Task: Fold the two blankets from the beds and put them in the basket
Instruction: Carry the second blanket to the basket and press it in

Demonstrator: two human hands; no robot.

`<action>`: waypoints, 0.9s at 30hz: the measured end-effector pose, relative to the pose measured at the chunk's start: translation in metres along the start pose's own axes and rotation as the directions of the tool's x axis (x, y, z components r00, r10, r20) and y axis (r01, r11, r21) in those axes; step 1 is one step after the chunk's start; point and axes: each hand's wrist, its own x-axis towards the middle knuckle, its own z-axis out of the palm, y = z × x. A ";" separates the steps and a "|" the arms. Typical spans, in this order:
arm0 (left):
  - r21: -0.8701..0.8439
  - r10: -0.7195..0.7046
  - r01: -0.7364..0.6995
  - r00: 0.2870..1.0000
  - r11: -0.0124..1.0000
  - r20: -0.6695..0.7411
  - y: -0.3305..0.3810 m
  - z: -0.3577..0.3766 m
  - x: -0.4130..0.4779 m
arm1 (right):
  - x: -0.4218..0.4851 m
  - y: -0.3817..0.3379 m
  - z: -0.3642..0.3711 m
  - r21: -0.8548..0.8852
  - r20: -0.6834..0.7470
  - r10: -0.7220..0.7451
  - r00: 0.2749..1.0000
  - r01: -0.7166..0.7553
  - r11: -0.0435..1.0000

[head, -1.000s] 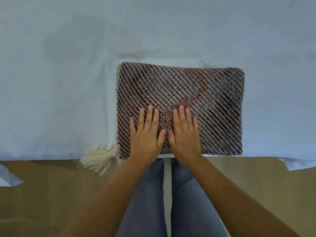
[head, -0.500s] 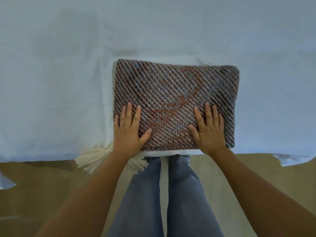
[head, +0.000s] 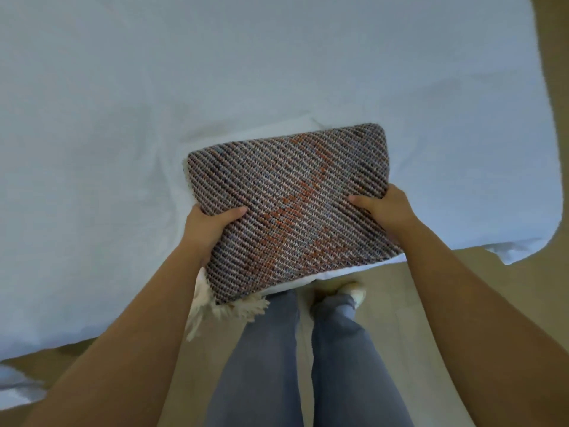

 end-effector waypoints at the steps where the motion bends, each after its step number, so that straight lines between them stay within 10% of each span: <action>1: -0.007 -0.014 0.014 1.000 1.000 0.007 0.003 0.002 -0.005 | -0.006 0.000 -0.005 0.025 0.022 -0.003 1.000 0.003 1.000; 13: 0.314 0.134 -0.214 0.957 0.925 0.258 0.013 0.129 -0.134 | -0.156 0.117 -0.133 0.117 -0.322 0.036 0.946 0.002 0.993; 27: 0.418 0.065 -0.690 0.558 0.591 0.828 -0.122 0.428 -0.424 | -0.427 0.420 -0.311 0.546 -0.694 0.511 0.507 -0.090 0.833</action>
